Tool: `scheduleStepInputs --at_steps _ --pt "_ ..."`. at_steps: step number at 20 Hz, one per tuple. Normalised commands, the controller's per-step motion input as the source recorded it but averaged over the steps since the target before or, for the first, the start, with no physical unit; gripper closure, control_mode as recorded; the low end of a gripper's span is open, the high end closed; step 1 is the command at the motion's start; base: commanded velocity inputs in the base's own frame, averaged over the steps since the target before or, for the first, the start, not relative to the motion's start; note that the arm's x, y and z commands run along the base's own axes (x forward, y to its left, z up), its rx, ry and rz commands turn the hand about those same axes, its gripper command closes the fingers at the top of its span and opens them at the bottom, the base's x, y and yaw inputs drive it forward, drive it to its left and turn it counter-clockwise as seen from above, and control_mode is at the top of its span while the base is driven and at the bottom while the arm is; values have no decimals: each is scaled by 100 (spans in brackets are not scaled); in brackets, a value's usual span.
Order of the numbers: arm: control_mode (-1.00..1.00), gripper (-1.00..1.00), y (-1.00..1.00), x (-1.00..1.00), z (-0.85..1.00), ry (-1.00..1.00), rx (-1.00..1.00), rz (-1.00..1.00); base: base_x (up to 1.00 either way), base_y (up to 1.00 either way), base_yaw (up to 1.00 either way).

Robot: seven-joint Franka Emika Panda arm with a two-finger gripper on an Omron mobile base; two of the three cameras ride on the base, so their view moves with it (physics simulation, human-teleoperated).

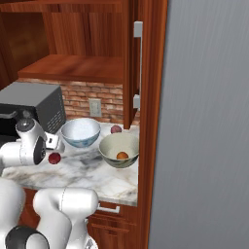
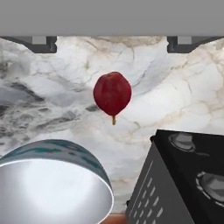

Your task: Pick both bowls and place them on the counter. Then place the mango in one bowl and place the pear in the other bowl.

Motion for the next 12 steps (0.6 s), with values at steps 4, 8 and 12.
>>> scheduleStepInputs --at_steps 4,8,12 --pt "-100 -100 8 20 -29 1 2 -2 0 0 0" --pt "-100 -100 9 25 -31 6 2 0 0 0 0" --pt "-100 -100 3 21 -31 7 0 0 0 0 0"
